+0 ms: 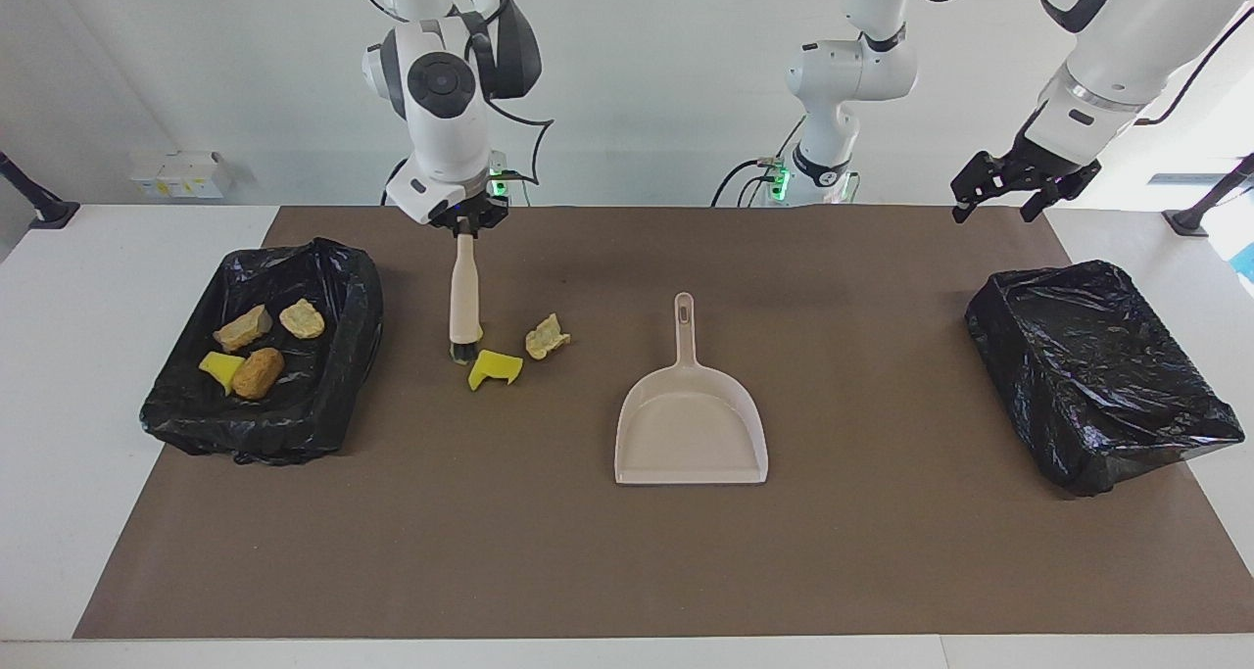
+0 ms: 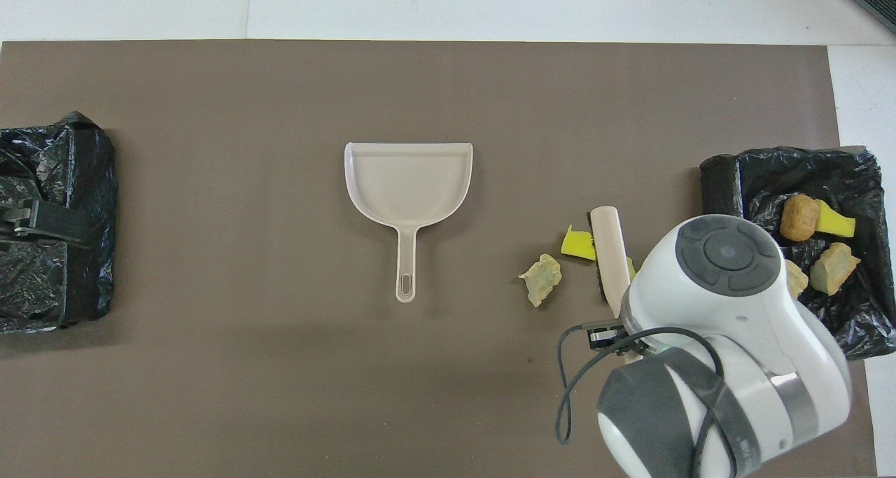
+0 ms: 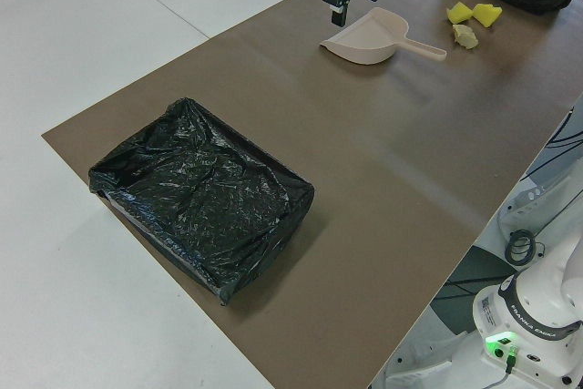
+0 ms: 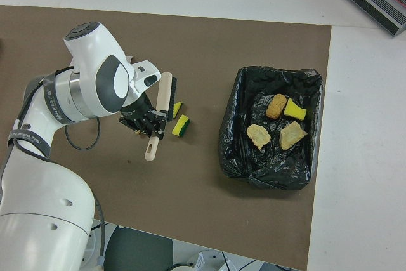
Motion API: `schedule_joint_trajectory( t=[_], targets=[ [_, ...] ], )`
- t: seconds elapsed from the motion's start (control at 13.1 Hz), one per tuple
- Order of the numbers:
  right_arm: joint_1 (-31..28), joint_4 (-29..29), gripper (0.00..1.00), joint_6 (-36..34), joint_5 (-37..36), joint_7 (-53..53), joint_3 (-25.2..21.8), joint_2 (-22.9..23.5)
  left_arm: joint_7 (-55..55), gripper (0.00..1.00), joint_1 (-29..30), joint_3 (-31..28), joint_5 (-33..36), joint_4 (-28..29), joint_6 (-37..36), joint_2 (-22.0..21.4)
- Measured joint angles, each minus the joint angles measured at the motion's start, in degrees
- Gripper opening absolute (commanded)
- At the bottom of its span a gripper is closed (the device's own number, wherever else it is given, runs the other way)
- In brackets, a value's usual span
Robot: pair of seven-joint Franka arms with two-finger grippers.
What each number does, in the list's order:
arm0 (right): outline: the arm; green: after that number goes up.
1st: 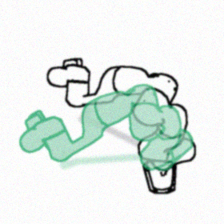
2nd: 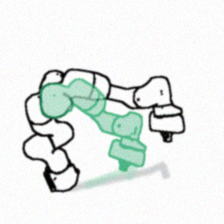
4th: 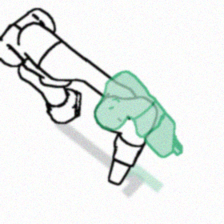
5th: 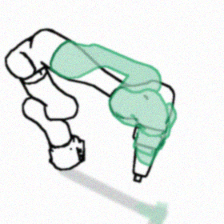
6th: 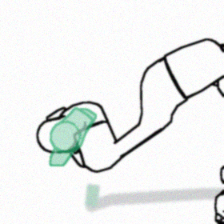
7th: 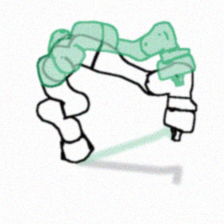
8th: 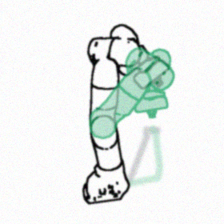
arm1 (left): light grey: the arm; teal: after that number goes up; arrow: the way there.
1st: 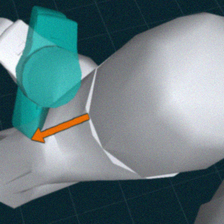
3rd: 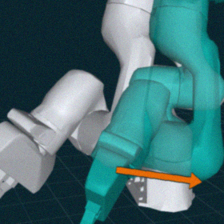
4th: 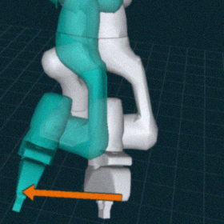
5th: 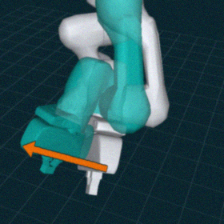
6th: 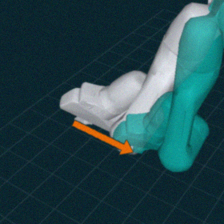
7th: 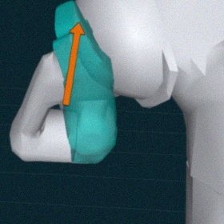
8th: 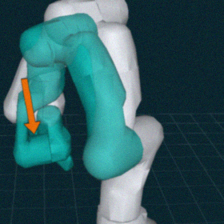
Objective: Sweep and dump trash in bin
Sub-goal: 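Grasp the brush with the right gripper and move it toward the yellow sponges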
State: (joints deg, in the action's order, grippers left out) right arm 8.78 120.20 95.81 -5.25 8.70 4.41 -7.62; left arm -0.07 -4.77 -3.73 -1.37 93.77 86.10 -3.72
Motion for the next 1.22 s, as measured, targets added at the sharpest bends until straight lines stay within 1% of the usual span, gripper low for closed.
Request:
schedule_joint_trajectory(
  t=[0.15,0.31,0.69,1.07,1.22],
  targets=[
    [-3.39,-0.01,0.00,4.69,-3.06,-4.14,-0.06,2.24,0.00,1.00,0.00,-0.03,0.00,0.00,-0.04,0.00],
    [-4.13,-0.19,0.00,8.01,-5.79,-4.69,-0.04,5.34,0.00,1.00,0.00,-0.07,0.00,0.00,-0.07,0.00],
    [-3.93,-0.39,0.00,8.13,-7.85,-4.69,0.36,7.83,0.00,1.00,0.00,-0.06,0.00,0.00,-0.09,0.00],
    [-3.55,2.98,0.00,8.01,-7.89,-4.32,0.82,9.74,0.00,1.00,0.00,-0.06,0.00,0.00,-0.02,0.00],
    [-3.01,3.62,0.00,8.02,-5.28,-3.63,0.89,9.74,0.03,1.00,-0.01,-0.06,0.04,0.00,-0.18,0.00]
  ],
)
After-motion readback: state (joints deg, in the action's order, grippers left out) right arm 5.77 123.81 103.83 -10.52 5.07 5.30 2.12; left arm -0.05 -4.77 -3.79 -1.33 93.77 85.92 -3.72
